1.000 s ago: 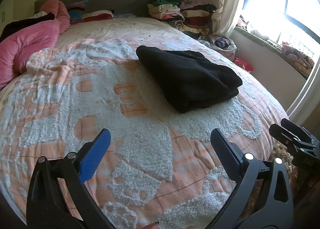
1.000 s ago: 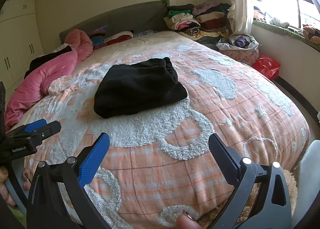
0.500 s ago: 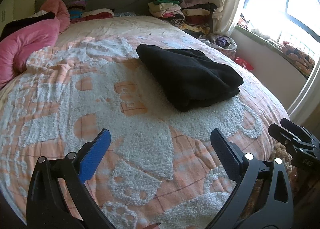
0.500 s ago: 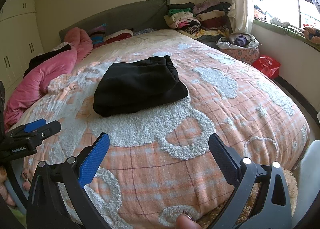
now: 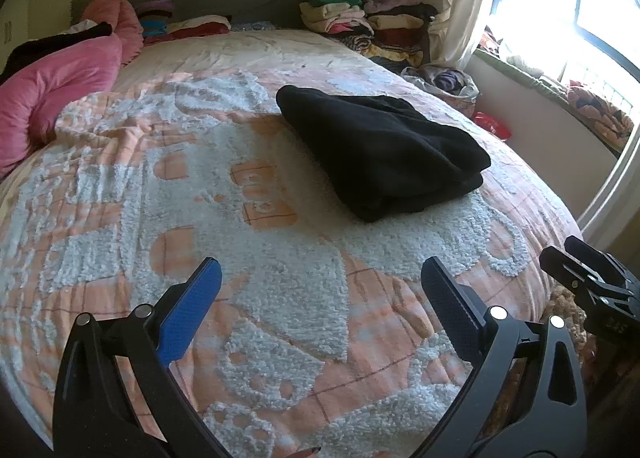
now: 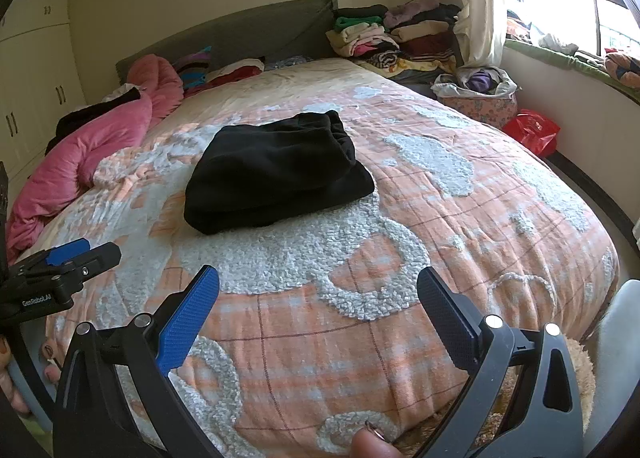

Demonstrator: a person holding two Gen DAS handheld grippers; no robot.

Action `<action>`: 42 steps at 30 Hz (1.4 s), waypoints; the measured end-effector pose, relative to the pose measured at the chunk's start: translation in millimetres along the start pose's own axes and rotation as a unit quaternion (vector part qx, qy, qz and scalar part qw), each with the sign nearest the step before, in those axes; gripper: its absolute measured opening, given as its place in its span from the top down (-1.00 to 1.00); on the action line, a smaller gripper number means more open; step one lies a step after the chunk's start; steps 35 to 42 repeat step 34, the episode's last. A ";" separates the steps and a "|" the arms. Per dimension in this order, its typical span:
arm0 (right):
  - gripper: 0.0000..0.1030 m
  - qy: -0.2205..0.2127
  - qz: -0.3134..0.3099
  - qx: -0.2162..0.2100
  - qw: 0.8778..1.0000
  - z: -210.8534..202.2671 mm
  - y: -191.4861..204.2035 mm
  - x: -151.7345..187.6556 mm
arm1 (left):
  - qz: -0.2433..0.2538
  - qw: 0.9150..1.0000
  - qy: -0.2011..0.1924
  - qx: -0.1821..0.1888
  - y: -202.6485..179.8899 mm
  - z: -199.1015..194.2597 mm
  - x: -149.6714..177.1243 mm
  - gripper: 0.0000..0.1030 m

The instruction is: Fold small clothes

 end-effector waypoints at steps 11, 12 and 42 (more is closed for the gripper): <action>-0.92 0.002 0.004 0.002 1.000 0.2 -2.9 1.3 | -0.002 1.000 0.011 0.001 0.0 2.8 2.6 -0.82; -0.92 0.003 0.006 0.003 1.000 0.3 -3.7 1.6 | -0.004 1.000 0.014 0.001 0.4 3.7 3.5 -0.82; -0.91 0.035 0.289 0.531 0.796 -165.2 -483.2 92.0 | -0.184 0.911 0.000 -0.370 409.8 -81.2 -42.2 -0.82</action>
Point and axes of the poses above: each gripper's, at about its wrist camera, not at the fingertips, and z roughly the way its jaws point, y to its left, x to its underside, the point moved 7 cm from there along z, roughly the way its jaws point, and after that the axes turned 14 degrees about -y, right-handed, at the moved point
